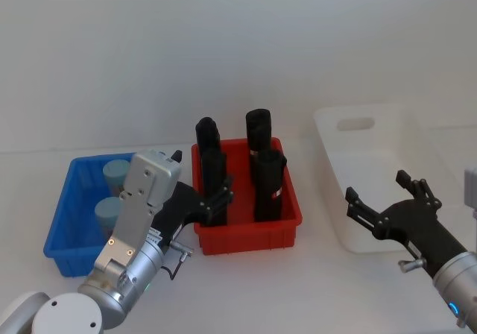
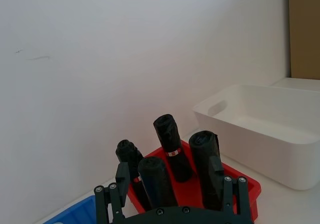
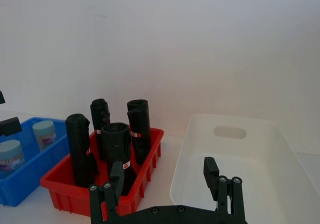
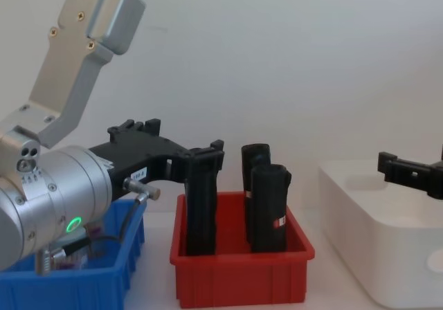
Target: Pick the cotton swabs from the blue box and place them into the white box.
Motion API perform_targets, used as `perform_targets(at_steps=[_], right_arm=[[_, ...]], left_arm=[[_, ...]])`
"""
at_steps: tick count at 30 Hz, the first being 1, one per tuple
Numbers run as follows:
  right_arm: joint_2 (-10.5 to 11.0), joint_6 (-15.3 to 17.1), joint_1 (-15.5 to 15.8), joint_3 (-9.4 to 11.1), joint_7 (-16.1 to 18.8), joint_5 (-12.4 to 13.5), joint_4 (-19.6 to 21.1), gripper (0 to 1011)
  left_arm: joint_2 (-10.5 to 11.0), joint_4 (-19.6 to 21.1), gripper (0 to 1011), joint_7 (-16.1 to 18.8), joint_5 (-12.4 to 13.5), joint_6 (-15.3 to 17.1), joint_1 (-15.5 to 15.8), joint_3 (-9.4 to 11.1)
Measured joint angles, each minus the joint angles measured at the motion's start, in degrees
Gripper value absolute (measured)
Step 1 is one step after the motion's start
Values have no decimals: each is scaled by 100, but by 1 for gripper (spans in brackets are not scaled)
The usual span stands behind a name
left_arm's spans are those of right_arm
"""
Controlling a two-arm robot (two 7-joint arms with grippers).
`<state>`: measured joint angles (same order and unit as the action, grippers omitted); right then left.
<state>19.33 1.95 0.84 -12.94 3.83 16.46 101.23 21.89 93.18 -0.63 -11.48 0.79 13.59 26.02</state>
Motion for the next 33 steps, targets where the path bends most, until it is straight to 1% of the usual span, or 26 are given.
perform_targets(at_steps=[33], right_arm=[[0, 0, 0, 0, 0, 0, 0, 1002]], left_arm=[[0, 0, 1004, 0, 0, 0, 0, 0]])
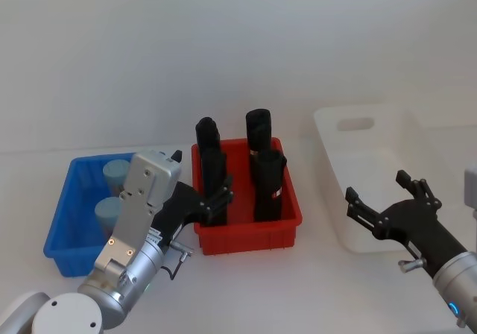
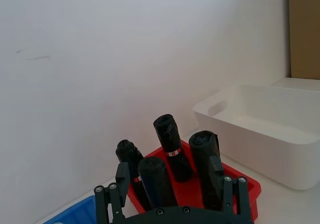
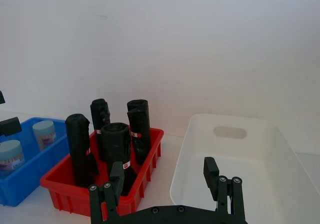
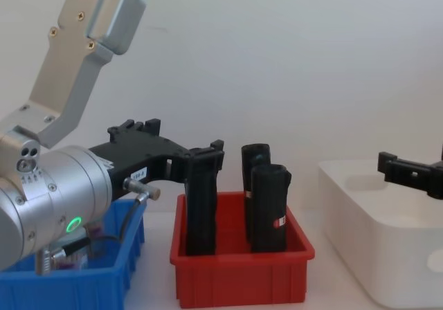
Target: Pick the cotton swabs from the blue box and place them into the white box.
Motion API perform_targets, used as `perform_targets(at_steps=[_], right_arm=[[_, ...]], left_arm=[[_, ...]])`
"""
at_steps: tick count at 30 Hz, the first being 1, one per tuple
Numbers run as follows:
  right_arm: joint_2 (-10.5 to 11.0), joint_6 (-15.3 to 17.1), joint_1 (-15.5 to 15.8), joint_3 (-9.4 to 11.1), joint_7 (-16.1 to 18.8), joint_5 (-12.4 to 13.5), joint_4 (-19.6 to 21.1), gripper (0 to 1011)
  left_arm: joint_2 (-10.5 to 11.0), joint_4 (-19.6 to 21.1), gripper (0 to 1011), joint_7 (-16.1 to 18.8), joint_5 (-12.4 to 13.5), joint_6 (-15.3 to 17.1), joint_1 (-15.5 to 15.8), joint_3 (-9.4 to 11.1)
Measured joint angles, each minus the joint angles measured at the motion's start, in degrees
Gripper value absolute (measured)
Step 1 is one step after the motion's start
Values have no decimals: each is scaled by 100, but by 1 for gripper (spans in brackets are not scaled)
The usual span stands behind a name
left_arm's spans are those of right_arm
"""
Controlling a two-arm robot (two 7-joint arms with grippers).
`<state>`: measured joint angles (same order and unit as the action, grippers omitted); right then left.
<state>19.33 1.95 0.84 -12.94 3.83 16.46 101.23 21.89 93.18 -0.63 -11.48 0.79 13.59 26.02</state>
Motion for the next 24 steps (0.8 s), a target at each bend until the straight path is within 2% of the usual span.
perform_targets(at_steps=[24], right_arm=[[0, 0, 0, 0, 0, 0, 0, 1002]], left_arm=[[7, -15, 1004, -48, -14, 5, 23, -30]])
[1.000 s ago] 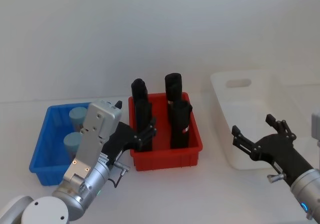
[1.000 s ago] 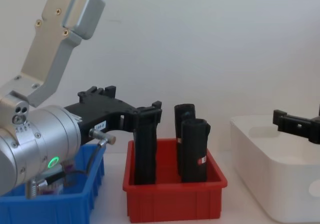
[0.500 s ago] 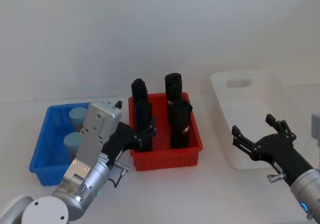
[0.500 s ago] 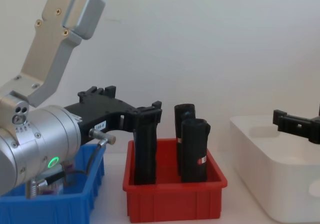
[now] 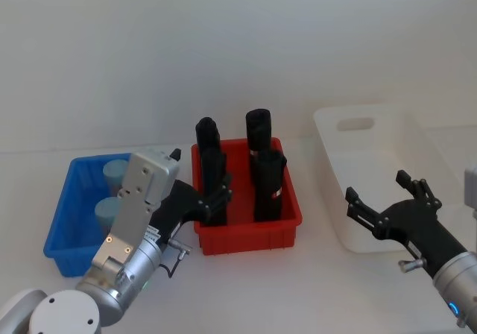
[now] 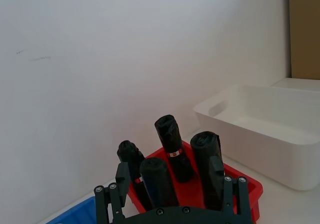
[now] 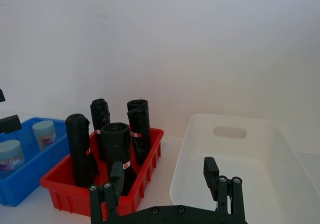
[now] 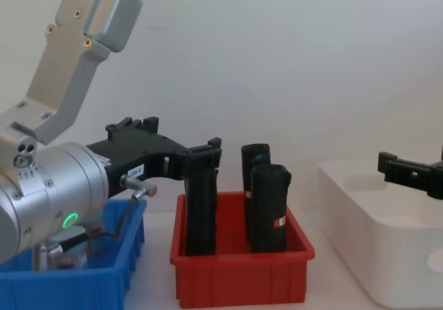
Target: Pick the cotton swabs from the blue box and place them into the white box.
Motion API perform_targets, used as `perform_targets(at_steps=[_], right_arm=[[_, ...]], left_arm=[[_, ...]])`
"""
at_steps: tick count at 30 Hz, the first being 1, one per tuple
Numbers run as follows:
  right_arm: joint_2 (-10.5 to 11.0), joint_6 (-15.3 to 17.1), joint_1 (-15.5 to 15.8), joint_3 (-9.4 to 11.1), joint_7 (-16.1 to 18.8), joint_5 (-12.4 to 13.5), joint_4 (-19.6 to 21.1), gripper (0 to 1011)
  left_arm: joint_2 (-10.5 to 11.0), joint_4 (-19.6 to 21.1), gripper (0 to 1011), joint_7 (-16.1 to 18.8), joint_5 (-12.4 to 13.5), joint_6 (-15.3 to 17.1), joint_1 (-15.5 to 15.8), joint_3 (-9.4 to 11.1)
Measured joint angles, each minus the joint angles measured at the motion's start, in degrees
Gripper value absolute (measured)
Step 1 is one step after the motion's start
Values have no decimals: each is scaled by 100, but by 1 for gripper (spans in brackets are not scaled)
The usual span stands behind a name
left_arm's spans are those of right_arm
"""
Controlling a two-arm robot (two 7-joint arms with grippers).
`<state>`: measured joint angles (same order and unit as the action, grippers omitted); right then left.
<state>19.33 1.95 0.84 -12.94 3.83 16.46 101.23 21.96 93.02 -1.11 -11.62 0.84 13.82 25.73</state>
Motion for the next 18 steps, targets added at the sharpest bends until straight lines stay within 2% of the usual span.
perform_targets(at_steps=[10, 18], right_arm=[[0, 0, 0, 0, 0, 0, 0, 1002], [0, 0, 0, 0, 0, 0, 0, 1002]], left_arm=[[38, -181, 1004, -195, -154, 106, 175, -175], [47, -478, 1004, -308, -391, 393, 410, -380]])
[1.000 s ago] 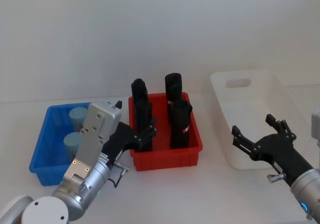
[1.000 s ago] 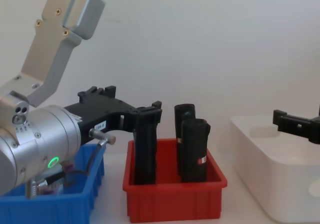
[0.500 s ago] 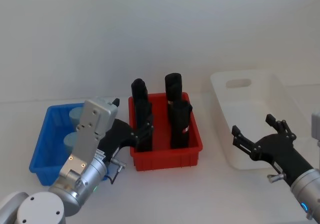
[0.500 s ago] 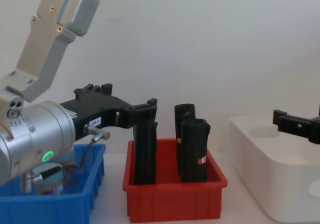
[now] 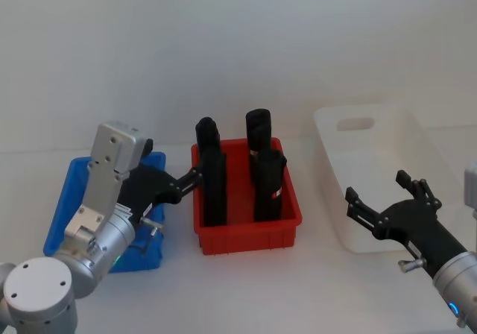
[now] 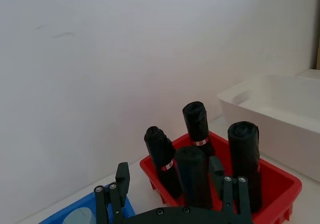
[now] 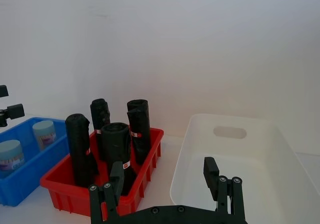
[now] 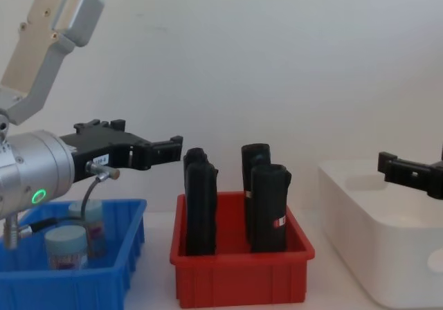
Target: Pick the cotton swabs from the blue box and place them into the white box.
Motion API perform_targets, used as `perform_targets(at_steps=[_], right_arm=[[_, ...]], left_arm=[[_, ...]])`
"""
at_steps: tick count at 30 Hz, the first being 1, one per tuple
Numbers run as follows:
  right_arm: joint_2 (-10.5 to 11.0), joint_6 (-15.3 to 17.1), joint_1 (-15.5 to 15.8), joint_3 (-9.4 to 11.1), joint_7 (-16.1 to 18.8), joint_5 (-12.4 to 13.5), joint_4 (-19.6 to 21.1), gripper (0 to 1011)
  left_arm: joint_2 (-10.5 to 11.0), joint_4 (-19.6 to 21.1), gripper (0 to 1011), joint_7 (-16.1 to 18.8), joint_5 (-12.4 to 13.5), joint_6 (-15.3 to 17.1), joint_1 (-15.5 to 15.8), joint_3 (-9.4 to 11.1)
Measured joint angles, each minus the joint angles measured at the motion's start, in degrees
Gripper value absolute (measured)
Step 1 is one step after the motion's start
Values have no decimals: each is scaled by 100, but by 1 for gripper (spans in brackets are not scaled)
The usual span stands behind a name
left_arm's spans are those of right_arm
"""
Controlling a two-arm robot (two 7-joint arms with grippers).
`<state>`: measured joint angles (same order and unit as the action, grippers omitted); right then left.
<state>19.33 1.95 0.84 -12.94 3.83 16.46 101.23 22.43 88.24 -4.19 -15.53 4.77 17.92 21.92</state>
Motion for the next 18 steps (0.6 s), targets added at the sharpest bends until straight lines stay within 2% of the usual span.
perform_targets(at_steps=[8, 18], right_arm=[[0, 0, 0, 0, 0, 0, 0, 1002], [0, 0, 0, 0, 0, 0, 0, 1002]], left_arm=[[-2, -341, 1004, -35, -240, 262, 205, -181], [-5, -572, 1004, -34, -418, 537, 348, -318]])
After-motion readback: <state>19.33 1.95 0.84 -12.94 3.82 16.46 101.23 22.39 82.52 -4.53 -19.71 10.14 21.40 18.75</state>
